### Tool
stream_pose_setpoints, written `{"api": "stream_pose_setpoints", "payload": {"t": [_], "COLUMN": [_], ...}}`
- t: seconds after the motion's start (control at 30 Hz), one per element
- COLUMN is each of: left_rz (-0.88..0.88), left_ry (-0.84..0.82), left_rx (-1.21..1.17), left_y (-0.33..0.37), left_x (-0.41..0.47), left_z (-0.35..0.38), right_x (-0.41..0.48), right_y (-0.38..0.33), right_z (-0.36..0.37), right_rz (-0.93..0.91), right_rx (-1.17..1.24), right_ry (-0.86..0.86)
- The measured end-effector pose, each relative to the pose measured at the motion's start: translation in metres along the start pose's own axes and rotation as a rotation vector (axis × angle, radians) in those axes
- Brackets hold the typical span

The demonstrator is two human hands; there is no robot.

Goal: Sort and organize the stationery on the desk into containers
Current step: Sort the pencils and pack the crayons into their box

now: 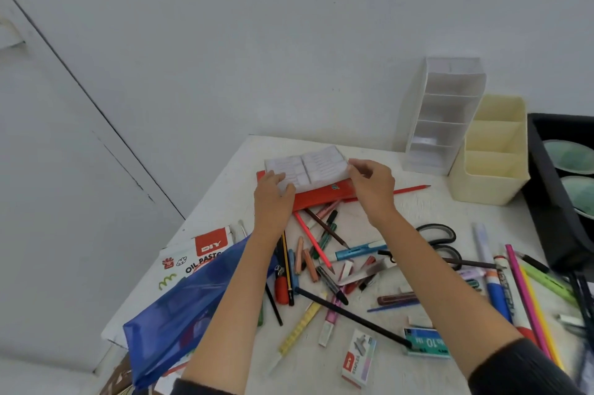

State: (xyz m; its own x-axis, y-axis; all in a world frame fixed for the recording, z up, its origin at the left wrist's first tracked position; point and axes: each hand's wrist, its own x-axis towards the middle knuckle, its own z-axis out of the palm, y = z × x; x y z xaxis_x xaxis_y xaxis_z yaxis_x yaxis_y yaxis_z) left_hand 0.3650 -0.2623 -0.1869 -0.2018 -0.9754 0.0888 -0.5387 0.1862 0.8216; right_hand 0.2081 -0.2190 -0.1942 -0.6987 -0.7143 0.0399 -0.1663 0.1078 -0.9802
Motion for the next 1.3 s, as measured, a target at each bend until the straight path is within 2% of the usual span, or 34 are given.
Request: {"api": "stream_pose_setpoints", "payload": {"t": [0.13,0.23,0.4,0.53,0.63,0.7,0.8,0.9,1.07,1.17,1.23,1.3], "left_rz": [0.128,0.303,0.612,0.724,0.675,0.618,0.442,0.227,0.016,-0.168,-0.263,-0.257], "left_ry": [-0.014,-0.015,0.138,0.227,0.194,0.128,-0.066,-0.256,-0.489,-0.630,-0.588,-0.524], "left_rx": [-0.078,0.054,0.298,0.263,0.120,-0.060,-0.438,-0.696,-0.719,-0.727,-0.723,-0.686], "left_y": [0.012,0.017,0.029,0.043,0.052,0.058,0.061,0.060,0.039,0.020,0.014,0.010], "left_x": [-0.022,-0.037,-0.077,-0.119,-0.155,-0.176,-0.207,-0.238,-0.291,-0.313,-0.320,-0.322], "left_z": [-0.015,-0.022,-0.030,-0.039,-0.043,-0.043,-0.043,-0.039,-0.025,-0.010,-0.002,0.006], "right_x": [-0.012,-0.039,-0.097,-0.149,-0.185,-0.205,-0.230,-0.254,-0.287,-0.299,-0.307,-0.315], "right_y": [-0.016,-0.040,-0.066,-0.071,-0.066,-0.055,-0.033,-0.018,-0.006,0.008,0.020,0.034], "right_z": [-0.018,-0.041,-0.077,-0.107,-0.126,-0.136,-0.152,-0.169,-0.188,-0.198,-0.208,-0.216], "right_rz": [0.164,0.191,0.150,0.060,0.008,0.013,0.050,0.074,0.057,0.130,0.223,0.301], "right_rx": [0.332,0.533,0.605,0.589,0.492,0.404,0.318,0.399,0.438,0.402,0.358,0.298], "right_ry": [0.066,0.066,0.126,0.108,0.137,0.167,0.213,0.186,0.125,0.115,0.101,0.096]}}
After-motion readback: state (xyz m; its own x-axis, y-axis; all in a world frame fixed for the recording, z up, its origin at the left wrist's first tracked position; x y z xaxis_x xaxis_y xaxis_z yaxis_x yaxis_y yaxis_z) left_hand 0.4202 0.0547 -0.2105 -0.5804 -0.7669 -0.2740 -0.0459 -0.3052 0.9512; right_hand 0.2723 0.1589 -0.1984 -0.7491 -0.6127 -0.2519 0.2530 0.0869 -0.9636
